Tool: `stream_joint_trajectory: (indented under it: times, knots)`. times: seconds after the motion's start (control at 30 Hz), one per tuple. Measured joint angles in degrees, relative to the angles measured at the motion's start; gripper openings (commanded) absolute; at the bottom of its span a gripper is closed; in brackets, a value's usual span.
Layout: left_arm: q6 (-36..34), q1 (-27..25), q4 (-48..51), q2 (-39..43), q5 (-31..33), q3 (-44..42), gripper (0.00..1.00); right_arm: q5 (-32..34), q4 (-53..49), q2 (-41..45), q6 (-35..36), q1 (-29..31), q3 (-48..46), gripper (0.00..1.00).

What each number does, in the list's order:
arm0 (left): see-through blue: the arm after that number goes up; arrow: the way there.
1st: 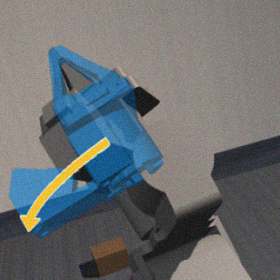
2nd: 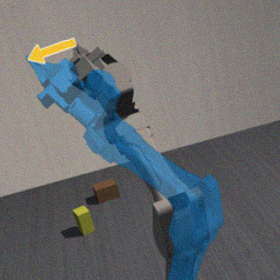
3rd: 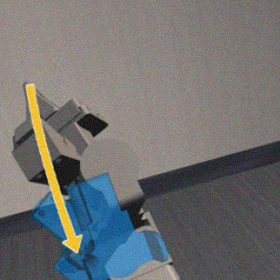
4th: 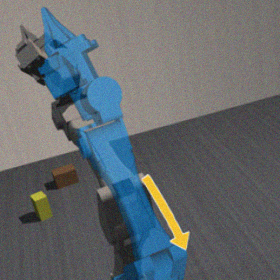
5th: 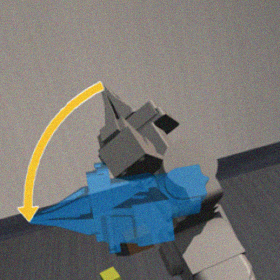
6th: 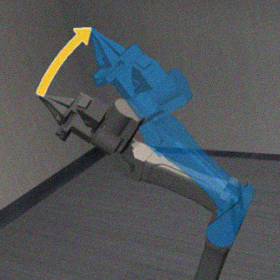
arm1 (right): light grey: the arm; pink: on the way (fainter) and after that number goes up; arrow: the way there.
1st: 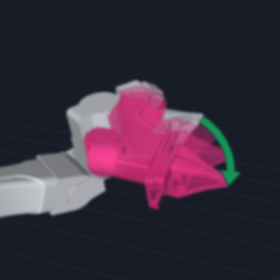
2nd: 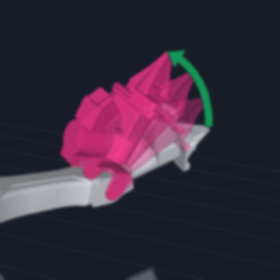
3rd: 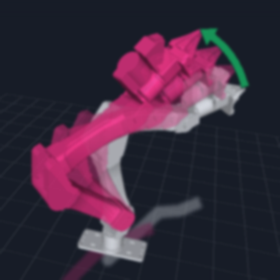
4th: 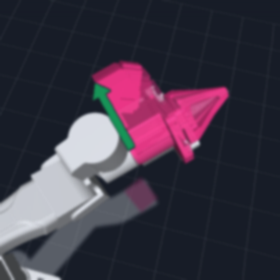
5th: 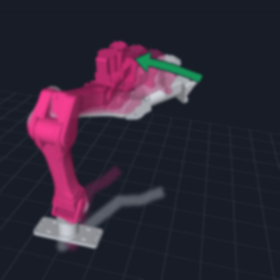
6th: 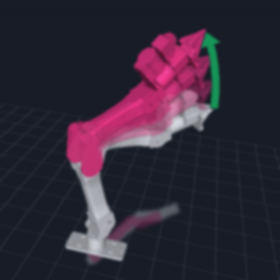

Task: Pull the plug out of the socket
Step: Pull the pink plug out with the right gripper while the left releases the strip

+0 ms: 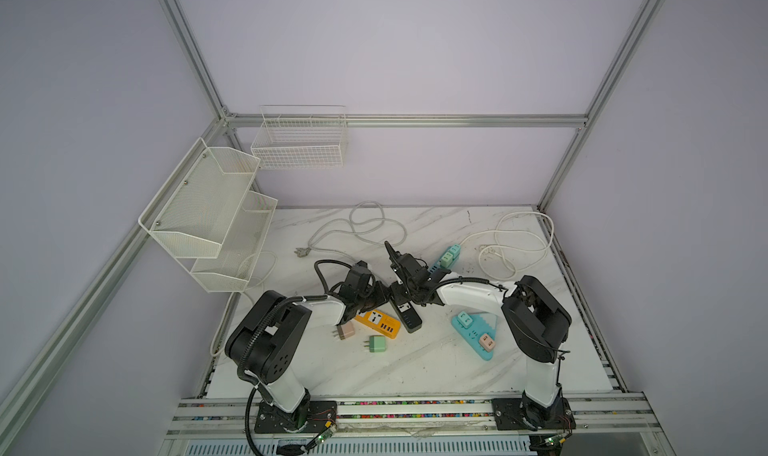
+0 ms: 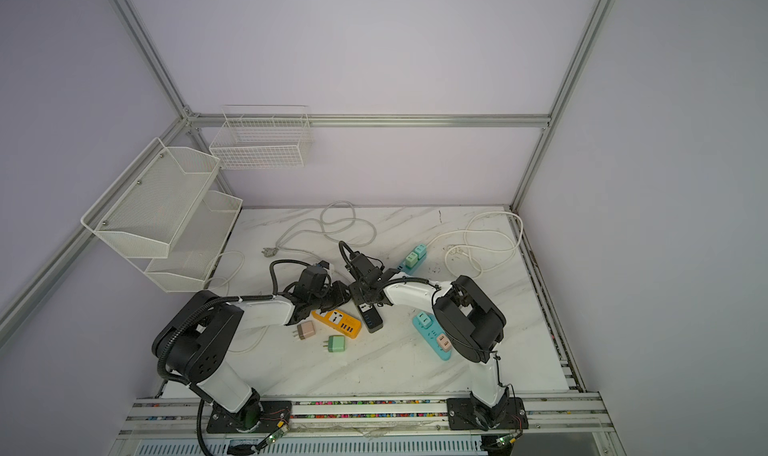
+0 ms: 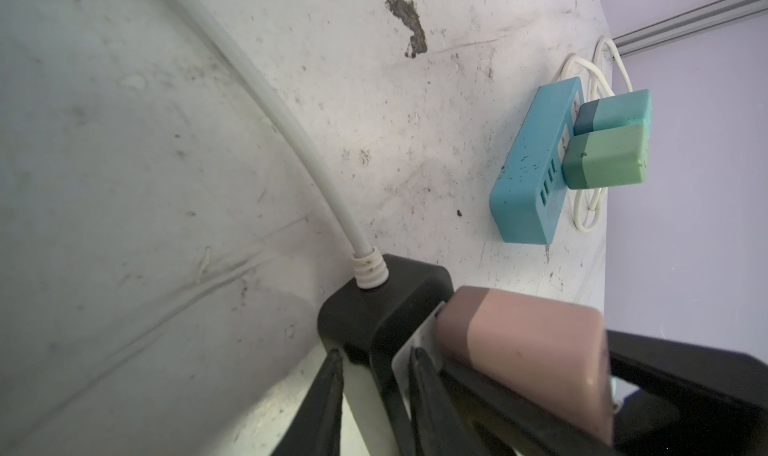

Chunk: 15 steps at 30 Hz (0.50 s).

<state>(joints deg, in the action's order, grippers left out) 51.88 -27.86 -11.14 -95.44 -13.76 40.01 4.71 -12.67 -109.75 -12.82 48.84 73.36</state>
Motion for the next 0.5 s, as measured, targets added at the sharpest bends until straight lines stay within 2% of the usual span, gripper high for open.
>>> stream_joint_trajectory:
  times: [0.27,0.5]
  knots:
    - [0.0,0.0,0.4,0.2,-0.6,0.1,0.27,0.0,2.0,8.8,-0.5,-1.7,-0.5,0.06]
    - [-0.6,0.0,4.3,0.3,-1.0,2.1,0.29,-1.7,3.5,11.8,-2.0,-2.3,-2.2,0.06]
